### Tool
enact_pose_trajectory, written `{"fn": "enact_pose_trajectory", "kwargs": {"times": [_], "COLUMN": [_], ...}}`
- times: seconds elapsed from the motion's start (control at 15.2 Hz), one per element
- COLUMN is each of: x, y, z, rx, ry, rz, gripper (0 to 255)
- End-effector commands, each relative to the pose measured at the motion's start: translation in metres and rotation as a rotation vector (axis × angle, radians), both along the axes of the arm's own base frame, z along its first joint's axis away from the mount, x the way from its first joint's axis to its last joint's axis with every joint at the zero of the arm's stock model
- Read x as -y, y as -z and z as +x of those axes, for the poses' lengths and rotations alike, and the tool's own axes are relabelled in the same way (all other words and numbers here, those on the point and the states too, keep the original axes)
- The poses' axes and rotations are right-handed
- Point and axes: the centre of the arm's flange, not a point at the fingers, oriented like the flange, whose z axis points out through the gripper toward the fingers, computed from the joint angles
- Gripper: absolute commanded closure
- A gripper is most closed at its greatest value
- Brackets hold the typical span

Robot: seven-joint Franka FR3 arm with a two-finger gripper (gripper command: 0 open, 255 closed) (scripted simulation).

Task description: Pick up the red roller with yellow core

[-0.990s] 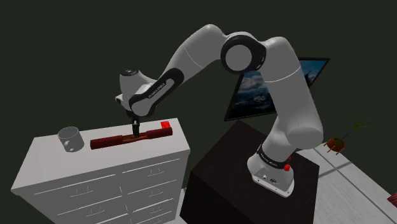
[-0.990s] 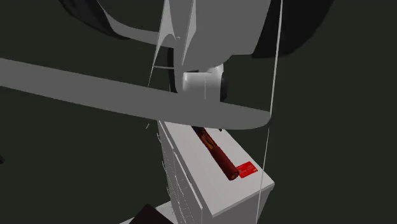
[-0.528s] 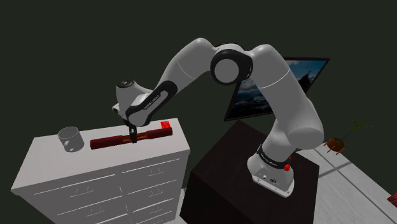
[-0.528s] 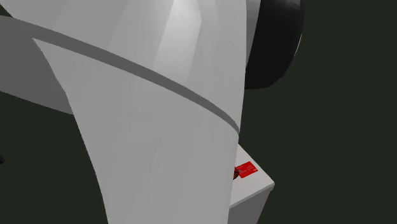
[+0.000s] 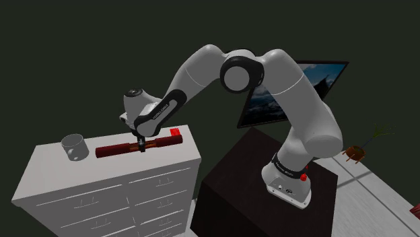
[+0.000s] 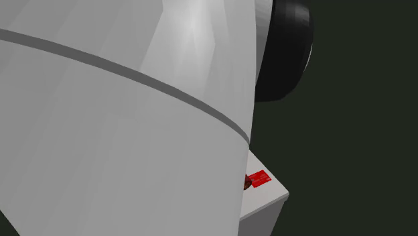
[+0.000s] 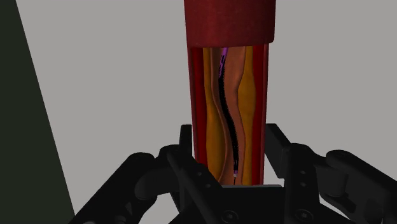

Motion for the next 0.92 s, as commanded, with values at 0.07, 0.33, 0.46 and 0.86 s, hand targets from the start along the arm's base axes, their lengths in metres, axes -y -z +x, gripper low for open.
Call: {"fn": "enact_pose_trajectory", "kwargs": {"times": [0.07,0.33,0.46,0.86], "x": [0.000,0.000,0.000,0.000], "y": [0.000,0.000,-0.010,-0.042], "z": [0.000,0.000,0.000,0.000], "rx": [0.000,0.000,0.000,0.000], "ry": [0.000,0.000,0.000,0.000], "rz": [0.000,0.000,0.000,0.000], "gripper": [255,255,255,255]}}
